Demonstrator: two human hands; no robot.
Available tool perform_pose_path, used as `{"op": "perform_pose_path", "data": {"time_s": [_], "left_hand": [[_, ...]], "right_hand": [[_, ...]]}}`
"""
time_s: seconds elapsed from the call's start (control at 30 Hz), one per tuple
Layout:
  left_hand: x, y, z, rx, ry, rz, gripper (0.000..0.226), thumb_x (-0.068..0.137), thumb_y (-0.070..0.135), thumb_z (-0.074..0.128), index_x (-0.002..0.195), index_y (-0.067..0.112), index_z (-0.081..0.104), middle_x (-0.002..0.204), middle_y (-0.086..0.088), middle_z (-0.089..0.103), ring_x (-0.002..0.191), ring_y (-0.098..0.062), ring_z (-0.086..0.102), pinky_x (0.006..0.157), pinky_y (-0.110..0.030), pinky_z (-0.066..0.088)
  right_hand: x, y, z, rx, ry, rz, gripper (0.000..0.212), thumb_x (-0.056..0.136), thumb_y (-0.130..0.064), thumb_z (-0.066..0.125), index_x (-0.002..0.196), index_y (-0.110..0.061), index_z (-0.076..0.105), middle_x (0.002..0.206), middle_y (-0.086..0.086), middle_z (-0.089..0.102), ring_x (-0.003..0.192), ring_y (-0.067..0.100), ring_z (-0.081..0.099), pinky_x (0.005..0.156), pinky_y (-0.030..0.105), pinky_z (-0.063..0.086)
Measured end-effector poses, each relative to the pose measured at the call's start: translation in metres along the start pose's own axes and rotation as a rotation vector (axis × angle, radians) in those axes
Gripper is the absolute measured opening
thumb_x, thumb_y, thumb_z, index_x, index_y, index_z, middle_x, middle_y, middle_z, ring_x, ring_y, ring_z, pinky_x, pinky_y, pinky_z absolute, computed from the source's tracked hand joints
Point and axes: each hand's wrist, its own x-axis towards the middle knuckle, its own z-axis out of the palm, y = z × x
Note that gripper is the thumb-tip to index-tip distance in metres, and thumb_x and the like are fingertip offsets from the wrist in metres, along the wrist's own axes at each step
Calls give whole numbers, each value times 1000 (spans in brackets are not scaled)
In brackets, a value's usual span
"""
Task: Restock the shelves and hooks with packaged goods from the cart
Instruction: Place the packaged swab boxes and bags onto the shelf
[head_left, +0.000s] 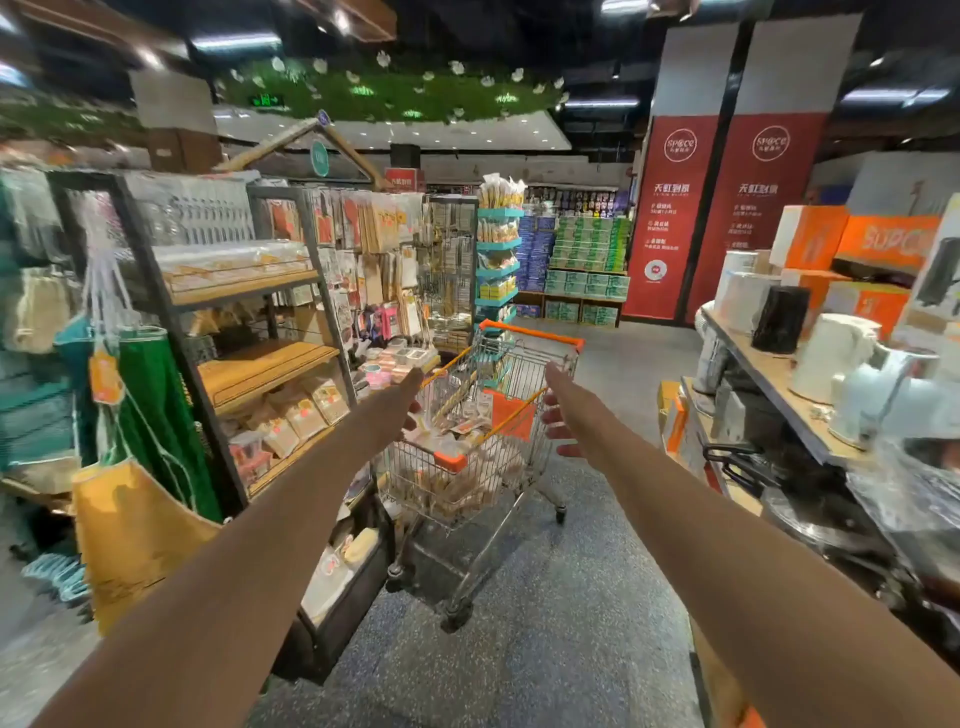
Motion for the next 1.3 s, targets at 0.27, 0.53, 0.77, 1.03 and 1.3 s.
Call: {"op": "perform_pose_path", "data": {"time_s": [0.27,0.53,0.77,1.03,1.3], "left_hand": [[158,9,30,-38,9,-145,51,99,53,41,115,8,60,95,-6,59,76,-17,51,59,-28,37],[342,-16,55,-70,-27,-179,55,96,53,49,126,8,55,98,-10,65,80,-24,60,56,-25,32],[483,-23,59,-45,-49,-199,45,95,56,47,119,18,55,99,-1,63,77,-17,54,66,-29,37],[596,-26,90,-54,-78,-218,51,90,62,49,113,17,57,103,-10,65,75,-16,54,75,-33,39],[660,-26,165,-89,7,-330,38,95,56,47,112,24,58,96,3,62,84,-15,58,94,-39,46]], "right_hand": [[163,-13,-3,-69,-60,42,72,96,-66,34,137,-9,48,131,12,55,112,29,55,99,47,47],[332,-12,16,-65,-109,70,72,96,-61,41,146,-10,39,136,14,51,115,29,55,94,44,48],[481,-28,47,-16,-114,94,65,96,-59,44,141,-12,46,121,9,56,99,22,56,90,41,48],[612,-19,54,0,-183,148,69,94,-63,43,143,-15,43,131,9,53,112,27,54,102,49,44],[731,13,38,-76,-336,161,65,95,-61,44,146,-22,38,135,9,50,118,31,53,102,51,44]]}}
